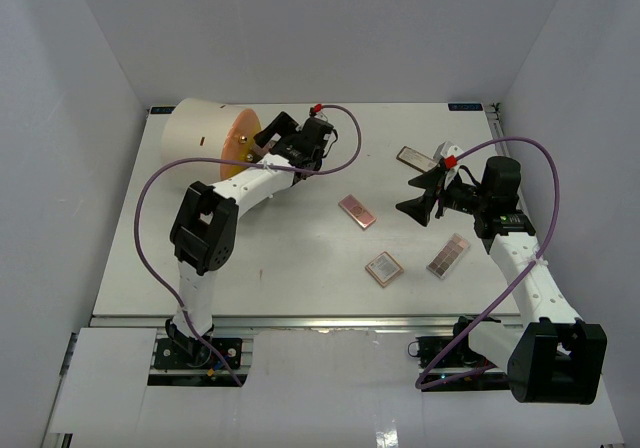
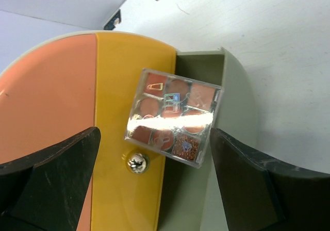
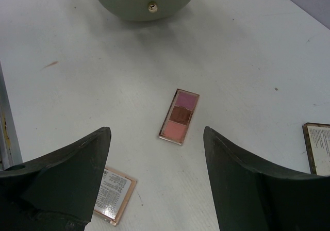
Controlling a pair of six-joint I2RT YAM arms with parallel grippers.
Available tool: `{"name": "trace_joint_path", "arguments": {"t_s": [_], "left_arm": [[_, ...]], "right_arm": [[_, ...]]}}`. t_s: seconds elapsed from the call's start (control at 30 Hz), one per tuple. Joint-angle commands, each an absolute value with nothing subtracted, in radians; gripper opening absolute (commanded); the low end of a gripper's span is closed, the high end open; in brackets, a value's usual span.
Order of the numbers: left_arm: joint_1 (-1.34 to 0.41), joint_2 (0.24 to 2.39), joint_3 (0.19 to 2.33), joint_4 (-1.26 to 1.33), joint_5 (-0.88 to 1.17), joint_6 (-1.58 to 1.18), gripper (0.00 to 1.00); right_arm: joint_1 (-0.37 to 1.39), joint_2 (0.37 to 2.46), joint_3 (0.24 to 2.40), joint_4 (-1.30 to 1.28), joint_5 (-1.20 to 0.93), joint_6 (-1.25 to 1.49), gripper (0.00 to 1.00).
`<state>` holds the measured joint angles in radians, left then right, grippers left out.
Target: Organize the makeup
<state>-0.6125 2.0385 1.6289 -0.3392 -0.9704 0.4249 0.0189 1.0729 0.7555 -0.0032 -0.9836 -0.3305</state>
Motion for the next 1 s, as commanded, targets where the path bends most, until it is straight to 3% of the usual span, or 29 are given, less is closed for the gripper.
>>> {"name": "trace_joint_path", "arguments": {"t_s": [0.0,0.6,0.73,0.97], "left_arm": [[-0.617,2.035,1.692,-0.438,-0.927,0.335,0.98],[-0.620,1.983,1.738,-0.546,-0.820,0.191,0.98],[-0.629,1.901,1.733,-0.572,-0.676,0.111,0.98],[-0.629,1.660,1.524,-0.523,-0.097,-0.059,0.93]], "right_arm": [[0.012,1.061,0.781,0.002,-1.010,-0.345,0.79],[0.012,1.057,0.779,0.002,-1.018,-0.345,0.79],[0.012,1.060,0.779,0.002,-1.019,-0.345,0.79],[0.012,1.063,0.780,-0.001,-1.008,-0.355,0.79]]}}
